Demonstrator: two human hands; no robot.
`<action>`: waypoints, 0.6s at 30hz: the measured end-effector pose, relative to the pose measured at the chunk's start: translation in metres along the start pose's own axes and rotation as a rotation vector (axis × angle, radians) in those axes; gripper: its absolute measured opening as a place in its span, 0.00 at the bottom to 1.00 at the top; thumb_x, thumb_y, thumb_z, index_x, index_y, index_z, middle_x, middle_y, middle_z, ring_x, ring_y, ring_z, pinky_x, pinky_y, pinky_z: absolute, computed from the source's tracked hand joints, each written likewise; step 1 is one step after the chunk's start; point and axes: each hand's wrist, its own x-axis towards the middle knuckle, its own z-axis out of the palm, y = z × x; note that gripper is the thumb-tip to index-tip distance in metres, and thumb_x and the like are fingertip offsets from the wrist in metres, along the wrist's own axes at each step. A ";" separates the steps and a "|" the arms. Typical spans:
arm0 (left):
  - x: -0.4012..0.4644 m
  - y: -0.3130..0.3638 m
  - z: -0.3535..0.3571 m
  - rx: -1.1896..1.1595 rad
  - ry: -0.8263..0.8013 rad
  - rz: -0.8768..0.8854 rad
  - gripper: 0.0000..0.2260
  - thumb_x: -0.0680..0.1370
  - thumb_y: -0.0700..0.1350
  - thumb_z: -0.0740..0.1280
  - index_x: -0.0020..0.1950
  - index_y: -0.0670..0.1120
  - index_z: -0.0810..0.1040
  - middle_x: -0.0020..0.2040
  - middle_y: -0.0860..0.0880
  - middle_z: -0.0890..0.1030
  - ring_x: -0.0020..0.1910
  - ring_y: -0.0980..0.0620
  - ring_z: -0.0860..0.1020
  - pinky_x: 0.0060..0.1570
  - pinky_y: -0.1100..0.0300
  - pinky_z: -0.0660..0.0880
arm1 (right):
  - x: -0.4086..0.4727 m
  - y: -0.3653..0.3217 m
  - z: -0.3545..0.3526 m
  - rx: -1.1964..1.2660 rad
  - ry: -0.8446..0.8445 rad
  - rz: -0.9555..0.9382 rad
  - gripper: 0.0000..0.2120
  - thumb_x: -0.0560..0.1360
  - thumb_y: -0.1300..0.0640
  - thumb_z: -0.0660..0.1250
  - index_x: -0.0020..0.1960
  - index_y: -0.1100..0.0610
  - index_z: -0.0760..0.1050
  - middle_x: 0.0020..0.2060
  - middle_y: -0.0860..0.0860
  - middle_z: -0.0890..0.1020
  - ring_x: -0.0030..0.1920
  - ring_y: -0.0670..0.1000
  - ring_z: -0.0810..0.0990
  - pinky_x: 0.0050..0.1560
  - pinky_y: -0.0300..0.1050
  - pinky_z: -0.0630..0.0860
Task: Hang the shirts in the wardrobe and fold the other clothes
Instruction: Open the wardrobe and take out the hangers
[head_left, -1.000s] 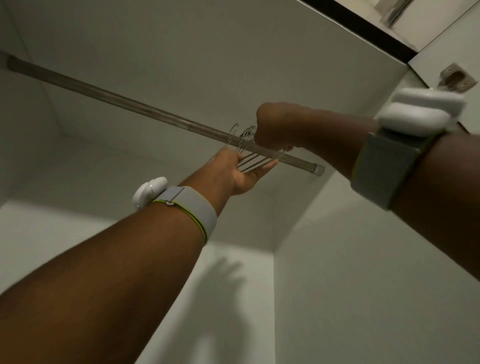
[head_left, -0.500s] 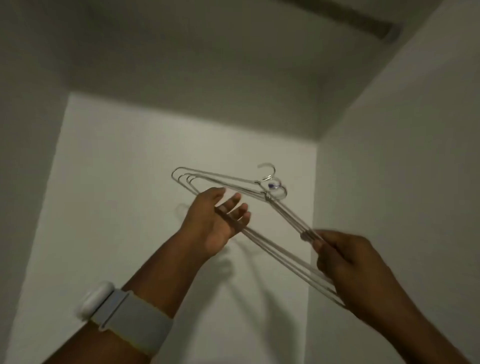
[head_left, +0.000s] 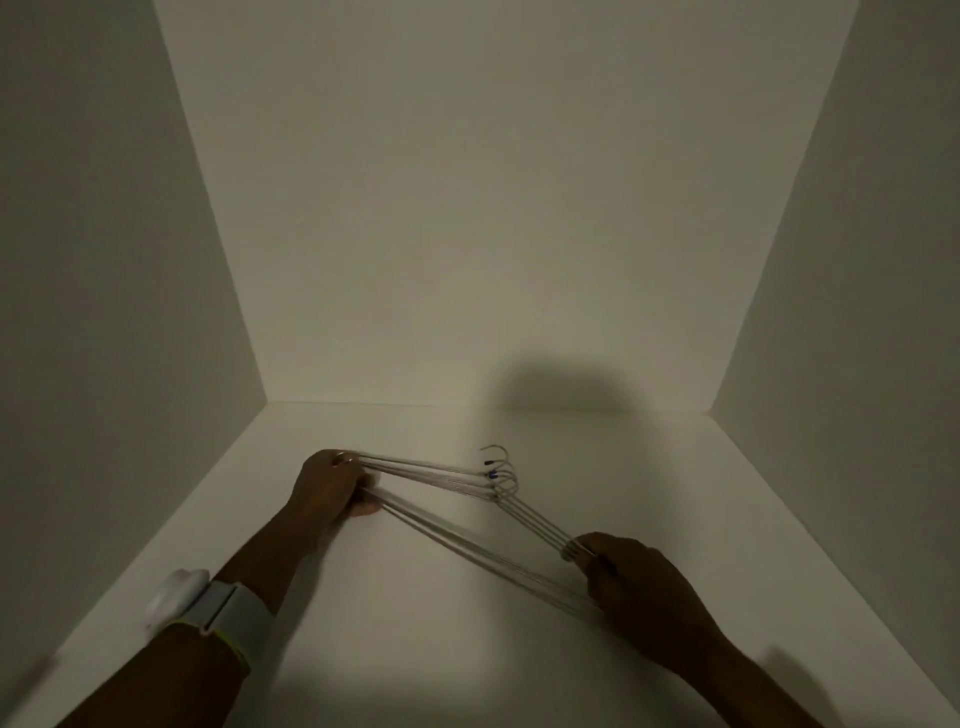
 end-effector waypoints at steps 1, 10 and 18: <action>-0.001 -0.004 -0.002 0.074 0.026 0.049 0.07 0.80 0.30 0.60 0.47 0.35 0.77 0.40 0.34 0.80 0.30 0.43 0.79 0.27 0.55 0.80 | -0.003 -0.003 0.005 -0.039 0.013 0.008 0.12 0.85 0.47 0.57 0.60 0.38 0.78 0.46 0.39 0.82 0.47 0.42 0.79 0.51 0.43 0.75; 0.023 -0.014 -0.001 0.808 0.038 0.351 0.08 0.79 0.42 0.67 0.55 0.45 0.84 0.52 0.44 0.82 0.53 0.41 0.80 0.53 0.52 0.75 | -0.022 -0.006 0.017 -0.077 0.075 0.061 0.12 0.84 0.44 0.60 0.63 0.40 0.79 0.44 0.39 0.75 0.43 0.39 0.73 0.42 0.28 0.65; 0.029 -0.021 0.000 0.794 0.003 0.417 0.13 0.76 0.48 0.74 0.60 0.53 0.82 0.53 0.47 0.77 0.56 0.42 0.80 0.55 0.54 0.72 | -0.059 -0.006 0.035 -0.015 0.123 0.089 0.28 0.72 0.30 0.61 0.68 0.38 0.77 0.51 0.34 0.72 0.57 0.42 0.72 0.56 0.39 0.69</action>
